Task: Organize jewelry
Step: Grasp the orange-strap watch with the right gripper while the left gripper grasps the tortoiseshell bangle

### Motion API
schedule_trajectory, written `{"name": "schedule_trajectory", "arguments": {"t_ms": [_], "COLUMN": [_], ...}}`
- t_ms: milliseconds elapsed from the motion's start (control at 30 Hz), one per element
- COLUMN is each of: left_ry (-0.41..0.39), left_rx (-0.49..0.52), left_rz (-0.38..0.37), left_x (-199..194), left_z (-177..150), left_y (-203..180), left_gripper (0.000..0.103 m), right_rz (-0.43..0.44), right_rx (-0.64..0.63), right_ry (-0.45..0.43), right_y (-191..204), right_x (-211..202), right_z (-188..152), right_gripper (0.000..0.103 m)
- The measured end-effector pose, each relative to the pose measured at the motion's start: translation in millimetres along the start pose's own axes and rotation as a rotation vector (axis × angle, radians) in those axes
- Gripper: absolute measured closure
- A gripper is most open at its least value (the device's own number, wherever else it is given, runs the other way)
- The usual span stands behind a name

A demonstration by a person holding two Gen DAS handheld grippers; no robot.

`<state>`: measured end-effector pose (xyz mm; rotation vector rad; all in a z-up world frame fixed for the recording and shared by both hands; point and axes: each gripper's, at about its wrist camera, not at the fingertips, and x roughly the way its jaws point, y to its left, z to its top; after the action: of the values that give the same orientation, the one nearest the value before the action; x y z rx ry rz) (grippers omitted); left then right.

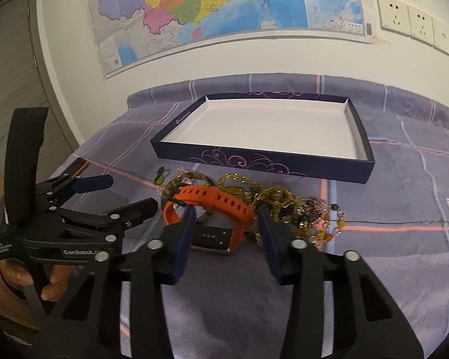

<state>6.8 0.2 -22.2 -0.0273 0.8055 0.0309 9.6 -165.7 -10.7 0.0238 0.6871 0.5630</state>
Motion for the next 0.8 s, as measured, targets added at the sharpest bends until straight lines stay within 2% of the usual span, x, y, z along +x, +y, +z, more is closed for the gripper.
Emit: {"name": "schedule_trajectory", "arguments": {"t_ms": [33,200,233,267,367,467,533,667,800], "left_ry": [0.001,-0.001,-0.004,-0.005,-0.002,-0.001,0.004,0.013,0.035], "left_rx": [-0.001,0.003,0.004,0.007,0.030,0.071,0.091,0.128,0.163], "left_rz": [0.001,0.009,0.009,0.003,-0.011,-0.029,-0.054,-0.116,-0.174], "left_x": [0.9,4.1,4.2,4.7,6.4,6.2,6.7,7.3,9.3], "left_z": [0.5,3.1,3.6,4.5,5.1,3.7,3.3,4.4,6.2], "left_y": [0.4,2.0,2.8,3.5,3.9,2.0,0.3,-4.5,-10.1], "left_gripper": [0.007,0.007,0.007,0.008,0.013,0.022,0.034,0.044,0.056], "right_rz": [0.013,0.048,0.047,0.043,0.051,0.061,0.068,0.060,0.055], "right_rx": [0.009,0.066,0.079,0.089,0.132,0.146,0.145,0.133,0.107], "right_ry": [0.005,0.031,0.039,0.046,0.075,0.107,0.117,0.120,0.115], "right_y": [-1.6,-12.0,-14.5,-16.5,-26.1,-30.3,-31.0,-32.0,-29.8], "right_x": [1.5,8.6,11.1,13.5,23.1,33.5,37.4,41.7,40.5], "right_z": [0.7,7.3,8.9,9.8,12.7,12.2,11.1,13.2,14.3], "right_gripper": [0.074,0.076,0.085,0.089,0.092,0.088,0.086,0.085,0.094]}}
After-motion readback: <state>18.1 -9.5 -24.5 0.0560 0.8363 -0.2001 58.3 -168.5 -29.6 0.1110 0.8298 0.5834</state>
